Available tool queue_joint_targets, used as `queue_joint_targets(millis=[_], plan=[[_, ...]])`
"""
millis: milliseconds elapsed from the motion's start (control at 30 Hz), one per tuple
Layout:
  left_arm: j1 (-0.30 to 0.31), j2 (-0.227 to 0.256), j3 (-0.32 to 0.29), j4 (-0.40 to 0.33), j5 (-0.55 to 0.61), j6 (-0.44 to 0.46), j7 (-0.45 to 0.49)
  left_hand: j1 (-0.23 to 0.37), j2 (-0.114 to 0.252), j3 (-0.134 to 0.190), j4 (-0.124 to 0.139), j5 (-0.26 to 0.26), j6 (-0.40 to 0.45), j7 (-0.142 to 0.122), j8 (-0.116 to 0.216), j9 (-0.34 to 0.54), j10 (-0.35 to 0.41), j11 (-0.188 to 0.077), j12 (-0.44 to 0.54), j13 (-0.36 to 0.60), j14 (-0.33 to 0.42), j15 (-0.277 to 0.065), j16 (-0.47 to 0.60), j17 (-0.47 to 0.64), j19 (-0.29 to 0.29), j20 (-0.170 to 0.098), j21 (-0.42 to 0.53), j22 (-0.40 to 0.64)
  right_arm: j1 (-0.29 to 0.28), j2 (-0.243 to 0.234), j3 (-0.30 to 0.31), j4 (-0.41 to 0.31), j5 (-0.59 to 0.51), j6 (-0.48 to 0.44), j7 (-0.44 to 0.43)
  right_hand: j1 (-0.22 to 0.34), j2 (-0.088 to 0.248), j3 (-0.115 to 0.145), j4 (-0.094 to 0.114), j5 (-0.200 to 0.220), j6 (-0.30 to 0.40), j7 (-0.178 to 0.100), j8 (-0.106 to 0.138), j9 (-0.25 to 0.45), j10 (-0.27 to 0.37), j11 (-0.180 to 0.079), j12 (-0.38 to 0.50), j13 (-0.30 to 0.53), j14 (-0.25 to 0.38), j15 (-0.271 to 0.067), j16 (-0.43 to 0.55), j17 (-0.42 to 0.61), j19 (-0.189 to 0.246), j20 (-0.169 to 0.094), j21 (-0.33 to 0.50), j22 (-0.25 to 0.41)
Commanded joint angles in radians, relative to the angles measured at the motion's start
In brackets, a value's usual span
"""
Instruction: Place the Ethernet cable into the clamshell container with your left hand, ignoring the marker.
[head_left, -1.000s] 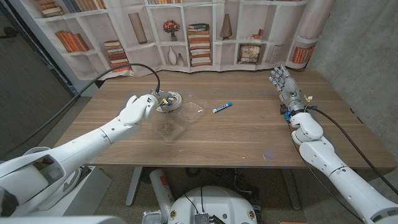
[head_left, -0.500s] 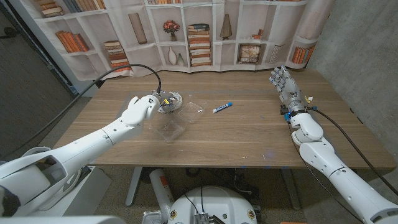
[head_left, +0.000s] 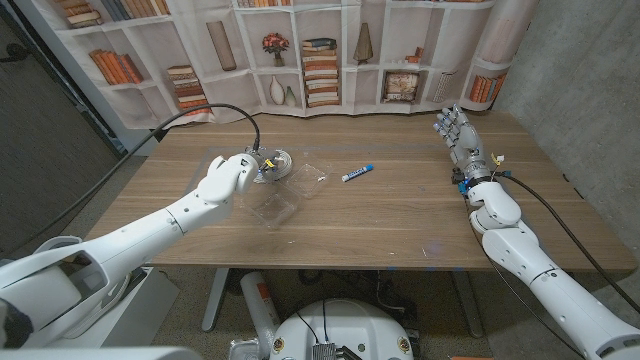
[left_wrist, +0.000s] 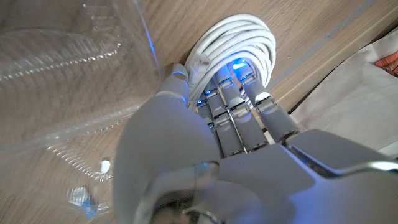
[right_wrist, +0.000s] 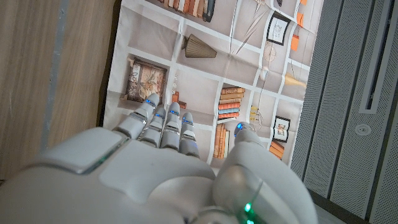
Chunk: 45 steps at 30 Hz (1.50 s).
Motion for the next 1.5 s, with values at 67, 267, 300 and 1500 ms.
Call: queue_joint_targets(millis=[67, 267, 300, 1500], plan=[[0.018, 0.01, -0.019, -0.041, -0.005, 0.041, 0.01, 0.012, 0.003, 0.008, 0.001, -0.002, 0.227, -0.104, 0.03, 0.013, 0.112, -0.097, -0.008, 0.003, 0.028, -0.102, -0.007, 0.004, 0.006, -0.096, 0.008, 0.002, -0.009, -0.004, 0.006, -0.006, 0.009, 0.006, 0.008, -0.011, 0.0, -0.006, 0.0, 0.005, 0.013, 0.001, 0.002, 0.004, 0.013, -0.001, 0.002, 0.003, 0.007, 0.001, 0.003, 0.003, 0.009, -0.01, 0.007, 0.003], [0.031, 0.013, -0.037, -0.068, 0.004, 0.075, 0.038, 0.027, 0.013, 0.016, -0.002, -0.002, 0.252, -0.1, 0.037, 0.014, 0.13, -0.097, -0.01, 0.003, 0.05, -0.104, -0.007, 0.005, 0.016, -0.097, 0.01, 0.002, -0.018, -0.008, 0.011, -0.011, 0.01, 0.012, 0.011, -0.012, 0.0, -0.007, -0.001, 0.006, 0.014, 0.001, 0.002, 0.004, 0.011, -0.001, 0.002, 0.003, 0.007, 0.001, 0.003, 0.003, 0.009, -0.009, 0.007, 0.003], [0.032, 0.014, -0.04, -0.072, 0.004, 0.078, 0.04, 0.031, 0.015, 0.018, -0.004, -0.002, 0.252, -0.101, 0.037, 0.014, 0.136, -0.097, -0.01, 0.003, 0.054, -0.105, -0.008, 0.005, 0.021, -0.097, 0.011, 0.002, -0.02, -0.009, 0.012, -0.013, 0.011, 0.012, 0.011, -0.012, 0.0, -0.007, -0.001, 0.006, 0.014, 0.002, 0.002, 0.004, 0.011, -0.002, 0.001, 0.003, 0.007, 0.0, 0.003, 0.003, 0.009, -0.009, 0.007, 0.003], [0.071, 0.078, -0.131, -0.213, -0.001, 0.121, 0.099, 0.044, 0.026, 0.028, 0.002, -0.008, 0.262, -0.098, 0.031, 0.013, 0.146, -0.094, -0.029, 0.005, 0.067, -0.103, -0.023, 0.005, 0.01, -0.095, 0.006, 0.005, -0.085, -0.033, 0.051, -0.086, -0.001, 0.025, -0.021, -0.014, 0.002, -0.009, -0.004, 0.006, 0.015, 0.002, 0.0, 0.004, 0.014, 0.0, 0.001, 0.003, 0.009, 0.0, 0.002, 0.003, 0.01, -0.009, 0.007, 0.003]])
